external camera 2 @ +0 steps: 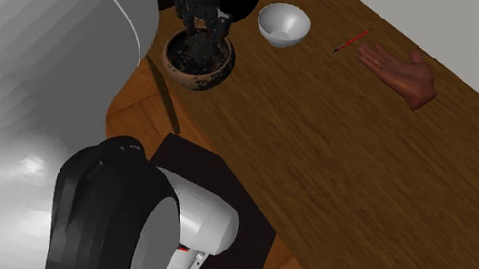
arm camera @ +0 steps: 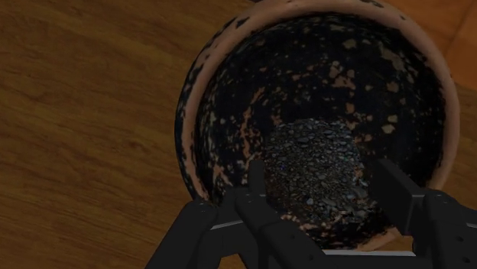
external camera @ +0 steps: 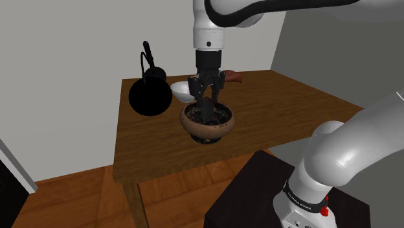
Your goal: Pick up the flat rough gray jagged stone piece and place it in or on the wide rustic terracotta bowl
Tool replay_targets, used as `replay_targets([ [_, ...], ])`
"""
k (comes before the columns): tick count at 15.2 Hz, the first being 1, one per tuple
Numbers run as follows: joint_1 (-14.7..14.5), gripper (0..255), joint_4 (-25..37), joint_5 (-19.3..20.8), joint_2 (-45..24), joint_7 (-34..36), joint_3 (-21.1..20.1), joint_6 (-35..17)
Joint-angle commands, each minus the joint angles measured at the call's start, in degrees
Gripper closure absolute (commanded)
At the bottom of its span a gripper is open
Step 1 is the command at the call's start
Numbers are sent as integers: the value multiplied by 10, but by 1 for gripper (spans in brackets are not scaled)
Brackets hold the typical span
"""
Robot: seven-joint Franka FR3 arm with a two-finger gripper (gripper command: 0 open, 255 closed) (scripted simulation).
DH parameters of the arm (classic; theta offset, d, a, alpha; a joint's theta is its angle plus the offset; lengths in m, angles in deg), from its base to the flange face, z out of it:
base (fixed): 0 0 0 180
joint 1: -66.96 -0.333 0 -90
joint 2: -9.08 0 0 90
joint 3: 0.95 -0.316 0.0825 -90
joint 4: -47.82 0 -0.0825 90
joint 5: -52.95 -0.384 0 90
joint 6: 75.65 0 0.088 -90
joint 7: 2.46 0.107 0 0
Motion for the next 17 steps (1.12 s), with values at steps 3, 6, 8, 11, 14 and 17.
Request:
replay_targets([
  [3, -1, 255, -27, -2, 1, -2, -2, -26],
  [6, -1, 255, -27, -2, 1, -2, -2, -26],
  [8, -1, 255, -27, -2, 1, -2, -2, -26],
  [11, -1, 0, -27, -2, 1, -2, -2, -26],
  [14, -2, 0, -28, -2, 2, -2, -2, -26],
  [17, 0, 0, -6, 0, -2, -1, 0, -7],
])
